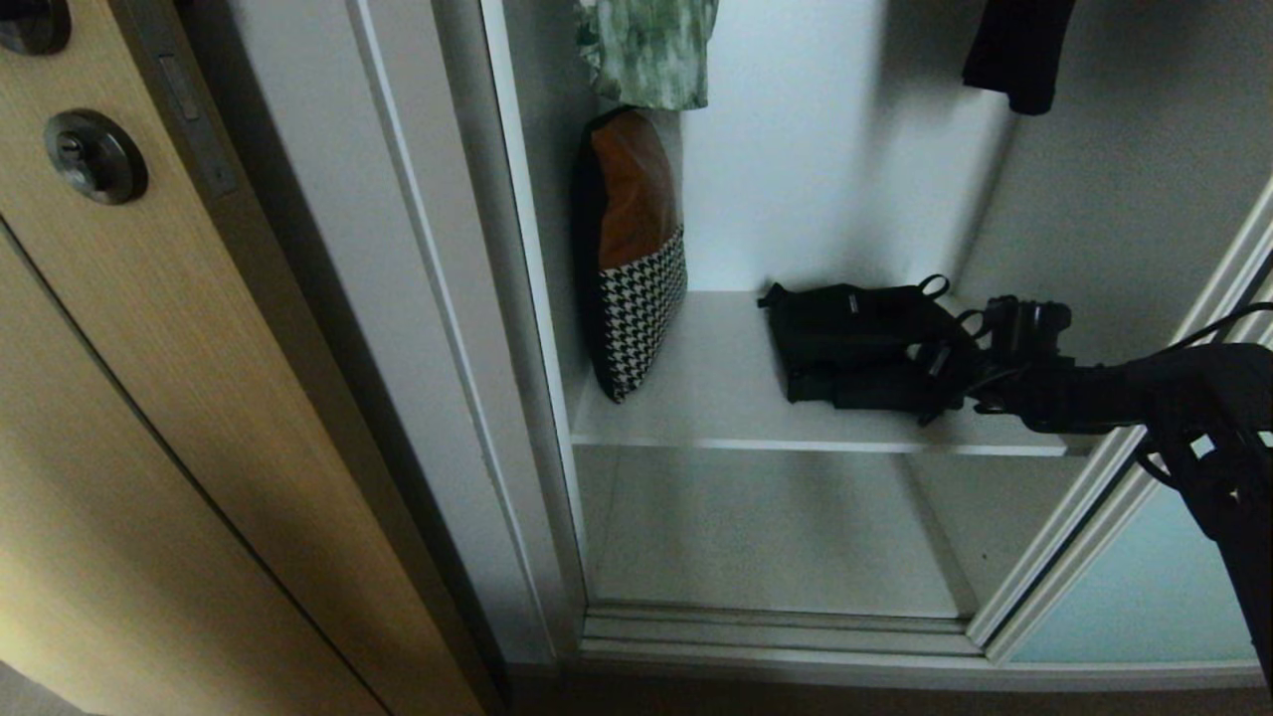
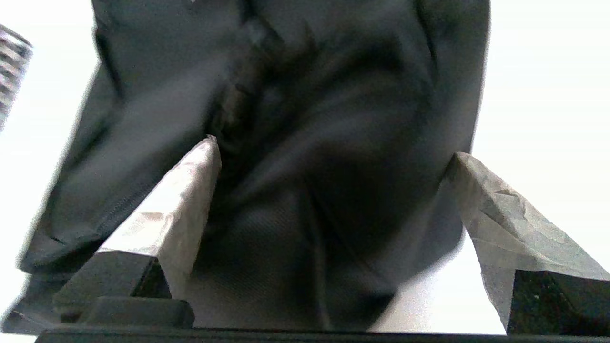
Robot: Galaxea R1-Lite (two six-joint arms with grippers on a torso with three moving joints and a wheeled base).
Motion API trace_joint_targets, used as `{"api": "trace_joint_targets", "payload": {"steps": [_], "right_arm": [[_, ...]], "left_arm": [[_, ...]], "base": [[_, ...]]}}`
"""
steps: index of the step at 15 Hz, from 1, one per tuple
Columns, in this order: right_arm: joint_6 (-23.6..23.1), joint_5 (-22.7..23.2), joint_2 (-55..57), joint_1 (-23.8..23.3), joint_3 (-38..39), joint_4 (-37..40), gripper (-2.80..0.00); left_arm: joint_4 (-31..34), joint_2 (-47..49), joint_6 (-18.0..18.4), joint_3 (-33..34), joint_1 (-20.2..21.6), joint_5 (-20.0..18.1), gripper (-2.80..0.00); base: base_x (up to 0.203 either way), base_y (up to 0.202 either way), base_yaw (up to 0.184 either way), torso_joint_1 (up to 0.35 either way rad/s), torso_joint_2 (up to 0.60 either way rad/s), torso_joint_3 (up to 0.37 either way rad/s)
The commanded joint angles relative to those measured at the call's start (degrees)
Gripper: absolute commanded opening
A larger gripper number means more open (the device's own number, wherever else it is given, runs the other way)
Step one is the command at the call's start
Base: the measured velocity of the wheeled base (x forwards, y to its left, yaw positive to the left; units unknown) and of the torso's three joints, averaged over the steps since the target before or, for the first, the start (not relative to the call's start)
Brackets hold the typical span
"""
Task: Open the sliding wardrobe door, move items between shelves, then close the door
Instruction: Place the bag on the lower shelf
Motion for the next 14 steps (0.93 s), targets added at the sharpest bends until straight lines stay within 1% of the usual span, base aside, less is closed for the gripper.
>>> {"api": "trace_joint_targets", "payload": {"steps": [1, 3, 5, 6, 8, 10, 14], "right_arm": [[0.02, 0.7, -0.22, 0.0, -0.02, -1.23, 0.0], [0.11, 2.19, 0.58, 0.09, -0.02, -1.3, 0.0], [0.11, 2.32, 1.26, 0.09, -0.02, -1.76, 0.0], [0.11, 2.32, 1.5, 0.09, -0.02, -1.76, -2.8], [0.03, 2.85, 1.61, 0.09, -0.02, -1.76, -2.8], [0.11, 4.55, 1.86, 0.16, -0.02, -1.8, -2.8], [0.11, 5.66, 2.4, 0.18, -0.02, -1.94, -2.8]], "left_arm": [[-0.02, 0.09, 0.01, 0.0, 0.05, 0.0, -2.8], [-0.02, 0.09, 0.01, 0.0, 0.06, 0.0, -2.8], [-0.02, 0.09, 0.01, 0.0, -0.02, 0.0, -2.8], [-0.02, 0.09, 0.01, 0.0, 0.06, 0.0, -2.8], [-0.02, 0.09, 0.01, 0.0, 0.06, 0.0, -2.8], [-0.02, 0.09, 0.01, 0.0, -0.02, 0.0, -2.8], [-0.02, 0.09, 0.01, 0.0, 0.06, 0.0, -2.8]], "base": [[0.0, 0.0, 0.0, 0.0, 0.0, 0.0], [0.0, 0.0, 0.0, 0.0, 0.0, 0.0], [0.0, 0.0, 0.0, 0.0, 0.0, 0.0], [0.0, 0.0, 0.0, 0.0, 0.0, 0.0], [0.0, 0.0, 0.0, 0.0, 0.0, 0.0], [0.0, 0.0, 0.0, 0.0, 0.0, 0.0], [0.0, 0.0, 0.0, 0.0, 0.0, 0.0]]}}
